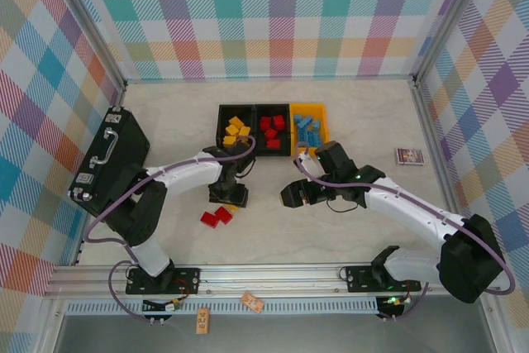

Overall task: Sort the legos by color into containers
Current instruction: Pick up the lego from the middle-left of the table, then place the lego in the container.

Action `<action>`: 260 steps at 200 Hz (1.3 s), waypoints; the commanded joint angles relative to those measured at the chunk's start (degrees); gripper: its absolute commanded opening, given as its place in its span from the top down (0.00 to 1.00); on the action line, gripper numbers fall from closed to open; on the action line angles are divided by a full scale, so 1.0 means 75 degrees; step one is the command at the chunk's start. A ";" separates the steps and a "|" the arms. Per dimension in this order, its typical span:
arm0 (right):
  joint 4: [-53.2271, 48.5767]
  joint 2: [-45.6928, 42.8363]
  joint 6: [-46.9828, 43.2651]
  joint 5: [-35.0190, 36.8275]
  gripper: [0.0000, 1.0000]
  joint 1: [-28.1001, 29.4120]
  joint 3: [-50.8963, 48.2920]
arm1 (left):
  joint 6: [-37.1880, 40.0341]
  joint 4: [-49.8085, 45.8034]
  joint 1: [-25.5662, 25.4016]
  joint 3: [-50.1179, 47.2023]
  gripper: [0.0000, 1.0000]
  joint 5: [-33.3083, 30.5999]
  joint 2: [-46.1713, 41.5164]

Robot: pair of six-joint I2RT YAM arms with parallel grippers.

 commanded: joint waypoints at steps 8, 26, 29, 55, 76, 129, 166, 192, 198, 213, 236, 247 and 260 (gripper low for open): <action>0.0202 -0.0175 0.0163 0.0105 0.30 0.0012 0.0132 | -0.0059 -0.0429 0.0057 0.0780 0.46 -0.0228 -0.0520; 0.0262 -0.0175 0.0296 0.0187 0.30 -0.0036 0.0233 | -0.0039 -0.0503 0.0066 0.1230 0.46 -0.0426 -0.0486; 0.0288 -0.0171 0.0308 0.0197 0.30 -0.0045 0.0249 | -0.0031 -0.0517 0.0073 0.1321 0.46 -0.0451 -0.0465; 0.0430 -0.0105 0.0516 0.0259 0.30 -0.0187 0.0342 | -0.0107 -0.0614 0.0190 0.2097 0.46 -0.0745 -0.0181; 0.0441 -0.0052 0.0575 0.0341 0.31 -0.0246 0.0439 | -0.0182 -0.0603 0.0363 0.2721 0.46 -0.1018 0.0127; 0.0474 0.0085 0.0744 0.0599 0.31 -0.0317 0.0572 | -0.0275 -0.0299 0.0974 0.4307 0.45 -0.1138 0.1133; 0.0468 0.0214 0.0854 0.0772 0.31 -0.0363 0.0665 | -0.0383 0.0041 0.1371 0.5225 0.45 -0.1146 0.1948; 0.0452 0.0335 0.0889 0.0819 0.31 -0.0379 0.0727 | -0.0481 0.0377 0.1556 0.5743 0.45 -0.1181 0.2463; 0.0453 0.0346 0.0908 0.0832 0.31 -0.0381 0.0735 | -0.0487 0.0394 0.1582 0.5895 0.45 -0.1197 0.2633; 0.0458 0.0368 0.0913 0.0877 0.31 -0.0399 0.0737 | -0.0496 0.0413 0.1649 0.6277 0.44 -0.1276 0.2993; 0.0447 0.0404 0.0920 0.0904 0.31 -0.0423 0.0750 | -0.0559 0.0564 0.1736 0.6669 0.44 -0.1279 0.3451; 0.0439 0.0404 0.0923 0.0915 0.31 -0.0434 0.0760 | -0.0632 0.0593 0.1776 0.6838 0.44 -0.1305 0.3640; 0.0410 0.0412 0.0921 0.0927 0.31 -0.0446 0.0760 | -0.0719 0.0671 0.1812 0.6959 0.44 -0.1309 0.3819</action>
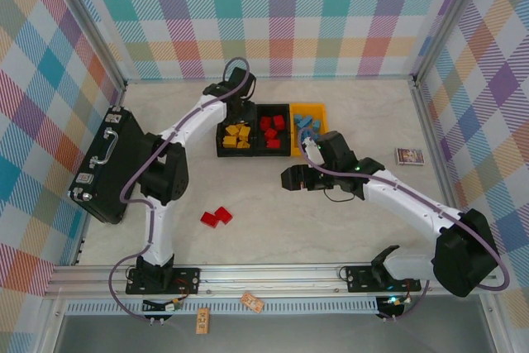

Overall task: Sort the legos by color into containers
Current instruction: Place the lego in the container.

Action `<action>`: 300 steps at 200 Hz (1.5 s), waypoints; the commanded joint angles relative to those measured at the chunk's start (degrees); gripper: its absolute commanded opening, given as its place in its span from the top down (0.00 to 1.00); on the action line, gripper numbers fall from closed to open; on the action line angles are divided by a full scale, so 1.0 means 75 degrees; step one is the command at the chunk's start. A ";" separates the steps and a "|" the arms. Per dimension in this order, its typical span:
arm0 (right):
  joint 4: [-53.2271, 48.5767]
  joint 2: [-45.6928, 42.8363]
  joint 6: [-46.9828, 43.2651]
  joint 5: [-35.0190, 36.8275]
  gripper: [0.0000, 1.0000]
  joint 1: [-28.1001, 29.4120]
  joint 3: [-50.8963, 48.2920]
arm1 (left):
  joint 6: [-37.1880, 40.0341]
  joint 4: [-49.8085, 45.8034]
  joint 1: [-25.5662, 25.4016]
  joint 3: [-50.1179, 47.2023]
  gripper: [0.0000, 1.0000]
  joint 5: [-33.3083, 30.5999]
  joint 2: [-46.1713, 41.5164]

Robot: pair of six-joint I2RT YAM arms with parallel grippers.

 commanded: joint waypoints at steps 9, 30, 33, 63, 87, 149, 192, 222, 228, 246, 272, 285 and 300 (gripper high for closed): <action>0.0057 0.0025 0.0091 0.0070 0.31 -0.0075 0.0242 | -0.0344 0.0293 0.0188 0.0430 0.44 -0.0172 0.0376; 0.0048 0.0028 0.0095 0.0070 0.31 -0.0088 0.0241 | -0.0506 0.0509 0.0212 0.0398 0.43 -0.0245 0.0501; 0.0047 0.0026 0.0104 0.0070 0.31 -0.0088 0.0252 | -0.0535 0.0540 0.0223 0.0396 0.43 -0.0232 0.0512; 0.0012 -0.0007 0.0092 0.0094 0.31 -0.0099 0.0253 | -0.0820 0.0803 0.0294 0.0267 0.38 -0.0173 0.0595; -0.0010 0.0000 0.0082 0.0094 0.31 -0.0100 0.0286 | -0.0897 0.0870 0.0306 0.0269 0.30 -0.0051 0.0618; 0.0032 0.0008 0.0085 0.0037 0.31 -0.0100 0.0322 | -0.0920 0.0884 0.0290 -0.0119 0.25 0.0141 0.0032; -0.0040 -0.0018 -0.0046 0.0003 0.31 -0.0097 0.0433 | -0.0926 0.1029 0.0111 -0.1378 0.25 0.0384 -0.1292; -0.0127 0.0040 -0.0164 -0.0125 0.31 -0.0099 0.0447 | -0.0783 0.0920 -0.0070 -0.2434 0.26 0.0472 -0.2276; -0.0144 0.0028 -0.0204 -0.0159 0.31 -0.0094 0.0444 | -0.0743 0.0847 -0.0106 -0.2625 0.27 0.0500 -0.2455; -0.0240 0.0058 -0.0320 -0.0295 0.31 -0.0100 0.0477 | -0.0592 0.0575 -0.0193 -0.3150 0.27 0.0559 -0.2958; -0.0379 0.0100 -0.0480 -0.0428 0.31 -0.0088 0.0488 | -0.0471 0.0337 -0.0389 -0.4039 0.28 0.0455 -0.3724; -0.0425 0.0113 -0.0536 -0.0562 0.32 -0.0080 0.0476 | -0.0431 0.0205 -0.0472 -0.4485 0.28 0.0452 -0.4074; -0.0436 0.0112 -0.0624 -0.0747 0.32 -0.0044 0.0470 | -0.0332 -0.0067 -0.0576 -0.4890 0.31 0.0509 -0.4430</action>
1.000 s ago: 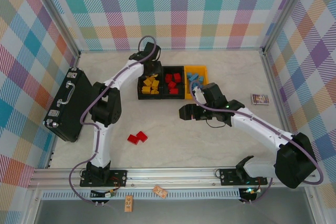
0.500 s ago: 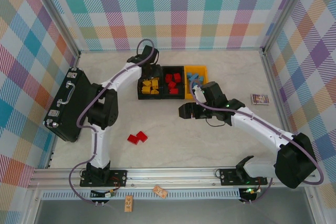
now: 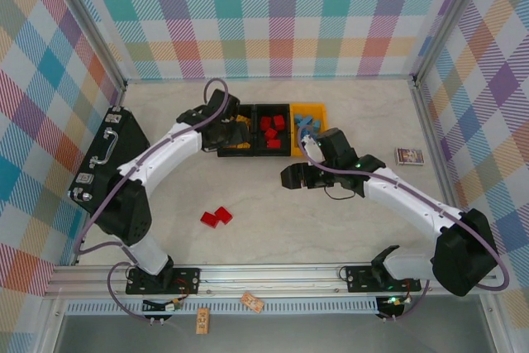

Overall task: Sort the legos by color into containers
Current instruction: Place the lego in the container, then pick up the lego from the middle-left of the table.

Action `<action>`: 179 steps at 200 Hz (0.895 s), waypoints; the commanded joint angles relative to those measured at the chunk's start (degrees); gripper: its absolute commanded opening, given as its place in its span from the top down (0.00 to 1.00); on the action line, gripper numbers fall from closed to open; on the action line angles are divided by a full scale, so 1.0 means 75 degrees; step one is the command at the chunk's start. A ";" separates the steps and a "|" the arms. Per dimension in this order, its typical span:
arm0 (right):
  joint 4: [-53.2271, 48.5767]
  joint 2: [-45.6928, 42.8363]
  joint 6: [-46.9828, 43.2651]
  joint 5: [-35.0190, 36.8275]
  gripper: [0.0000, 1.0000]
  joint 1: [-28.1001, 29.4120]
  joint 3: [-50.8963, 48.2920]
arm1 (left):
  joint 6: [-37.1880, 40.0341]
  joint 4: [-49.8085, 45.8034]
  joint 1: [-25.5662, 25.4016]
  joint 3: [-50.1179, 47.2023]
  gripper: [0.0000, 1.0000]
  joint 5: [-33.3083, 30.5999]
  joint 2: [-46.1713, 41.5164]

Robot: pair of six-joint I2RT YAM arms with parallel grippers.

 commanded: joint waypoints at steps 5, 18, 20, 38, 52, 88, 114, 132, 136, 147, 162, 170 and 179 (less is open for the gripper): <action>-0.0235 0.0067 -0.0352 -0.0503 0.32 0.0037 0.0234 | 0.0314 -0.0785 -0.0196 -0.0731 0.32 0.0105 -0.0702; -0.0431 0.0111 -0.0490 -0.0629 0.33 0.0138 0.0302 | 0.0365 -0.1009 -0.0312 -0.1139 0.33 0.0230 -0.1051; -0.0463 0.0114 -0.0510 -0.0624 0.33 0.0156 0.0314 | 0.0380 -0.1038 -0.0331 -0.1208 0.33 0.0258 -0.1079; -0.0651 0.0061 -0.0731 -0.0822 0.33 0.0347 0.0283 | 0.0521 -0.1454 -0.0541 -0.1707 0.33 0.0451 -0.1491; -0.0721 -0.0004 -0.0860 -0.0952 0.33 0.0465 0.0181 | 0.0640 -0.1816 -0.0768 -0.1985 0.32 0.0538 -0.1655; -0.0793 -0.0221 -0.0949 -0.1075 0.33 0.0545 -0.0141 | 0.0939 -0.2429 -0.1391 -0.2364 0.25 0.0442 -0.1534; -0.0764 -0.0368 -0.0873 -0.1152 0.33 0.0580 -0.0326 | 0.1055 -0.2387 -0.1697 -0.2570 0.24 0.0591 -0.1108; -0.0720 -0.0516 -0.0847 -0.1245 0.32 0.0603 -0.0451 | 0.1130 -0.2339 -0.1822 -0.2624 0.22 0.0319 -0.0808; -0.0710 -0.0541 -0.0849 -0.1272 0.33 0.0614 -0.0480 | 0.1149 -0.2329 -0.1831 -0.2642 0.22 0.0302 -0.0759; -0.0713 -0.0631 -0.0840 -0.1310 0.32 0.0625 -0.0564 | 0.1239 -0.2200 -0.1846 -0.2693 0.22 0.0296 -0.0639; -0.0690 -0.0708 -0.0814 -0.1321 0.32 0.0627 -0.0688 | 0.1345 -0.1990 -0.1844 -0.2770 0.21 0.0360 -0.0497; -0.0687 -0.0739 -0.0794 -0.1332 0.32 0.0627 -0.0727 | 0.1367 -0.1935 -0.1852 -0.2756 0.21 0.0352 -0.0378; -0.0660 -0.0758 -0.0766 -0.1341 0.32 0.0638 -0.0751 | 0.1400 -0.1910 -0.1843 -0.2729 0.21 0.0286 -0.0255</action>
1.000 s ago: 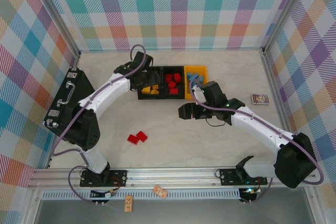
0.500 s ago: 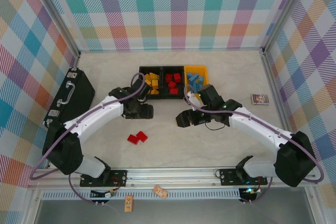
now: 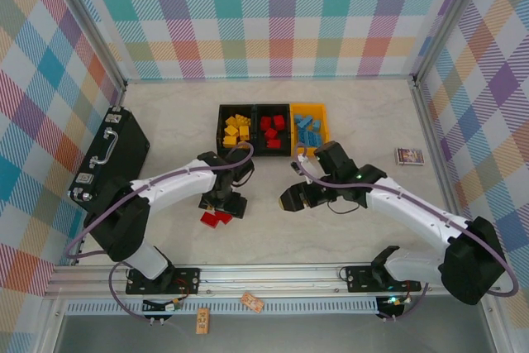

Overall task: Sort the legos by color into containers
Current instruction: Pick up the lego from the middle-left of the table.

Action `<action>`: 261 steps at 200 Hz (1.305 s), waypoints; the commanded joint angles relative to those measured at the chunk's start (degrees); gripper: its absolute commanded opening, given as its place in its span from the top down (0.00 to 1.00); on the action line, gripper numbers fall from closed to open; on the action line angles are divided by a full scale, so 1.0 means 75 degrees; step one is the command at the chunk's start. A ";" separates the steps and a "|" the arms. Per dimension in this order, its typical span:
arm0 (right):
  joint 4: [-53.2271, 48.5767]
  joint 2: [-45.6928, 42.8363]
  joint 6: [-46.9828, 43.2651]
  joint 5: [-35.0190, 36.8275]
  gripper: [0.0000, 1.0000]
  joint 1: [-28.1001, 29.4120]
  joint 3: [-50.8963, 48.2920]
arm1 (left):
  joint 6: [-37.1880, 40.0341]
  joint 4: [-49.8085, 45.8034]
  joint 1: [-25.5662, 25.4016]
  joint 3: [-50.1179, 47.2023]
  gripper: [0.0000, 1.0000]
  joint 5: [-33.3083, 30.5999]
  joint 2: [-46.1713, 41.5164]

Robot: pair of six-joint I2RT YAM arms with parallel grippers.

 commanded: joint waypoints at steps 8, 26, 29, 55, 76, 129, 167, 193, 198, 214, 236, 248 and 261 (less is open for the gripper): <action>0.0020 -0.0174 0.0026 -0.0285 0.32 0.0053 -0.0178 | 0.0314 0.0150 -0.0043 -0.0061 0.21 -0.0214 0.0327; 0.0085 -0.0176 0.0040 -0.0303 0.32 0.0082 -0.0202 | 0.0390 0.0252 -0.0043 -0.0080 0.21 -0.0240 0.0482; 0.0091 -0.0186 0.0034 -0.0295 0.32 0.0077 -0.0196 | 0.0387 0.0261 -0.0047 -0.0083 0.21 -0.0230 0.0503; 0.0085 -0.0124 0.0001 -0.0337 0.32 0.0076 -0.0159 | 0.0482 0.0372 -0.0045 -0.0127 0.21 -0.0312 0.0701; 0.0085 -0.0065 -0.0009 -0.0343 0.32 0.0076 -0.0142 | 0.0498 0.0394 -0.0049 -0.0137 0.24 -0.0276 0.0858; 0.0176 -0.0022 -0.0008 -0.0377 0.32 0.0076 -0.0107 | 0.0495 0.0523 -0.0052 -0.0207 0.37 -0.0052 0.1044; 0.0190 -0.0033 -0.0009 -0.0357 0.33 0.0076 -0.0095 | 0.0499 0.0435 -0.0047 -0.0085 0.49 0.0029 0.1113; 0.0173 -0.0100 0.0004 -0.0351 0.33 0.0076 -0.0099 | 0.0458 0.0435 -0.0049 0.0110 0.54 0.0105 0.1050; 0.0167 -0.0126 0.0003 -0.0326 0.32 0.0076 -0.0105 | 0.0449 0.0444 -0.0045 0.0143 0.55 0.0111 0.1019; 0.0167 -0.0233 0.0062 -0.0162 0.33 0.0066 -0.0123 | 0.0398 0.0447 -0.0052 0.0315 0.56 0.0140 0.0881; 0.0226 -0.0496 0.0216 0.0245 0.33 -0.0137 -0.0232 | 0.0308 0.0379 -0.0044 0.0696 0.56 0.0169 0.0722; 0.0297 -0.0641 0.0352 0.0240 0.33 -0.0428 -0.0323 | 0.0227 0.0371 -0.0048 0.0951 0.56 0.0219 0.0634; 0.0353 -0.0809 0.0475 0.0182 0.33 -0.0709 -0.0408 | 0.0103 0.0431 -0.0051 0.1253 0.56 0.0288 0.0551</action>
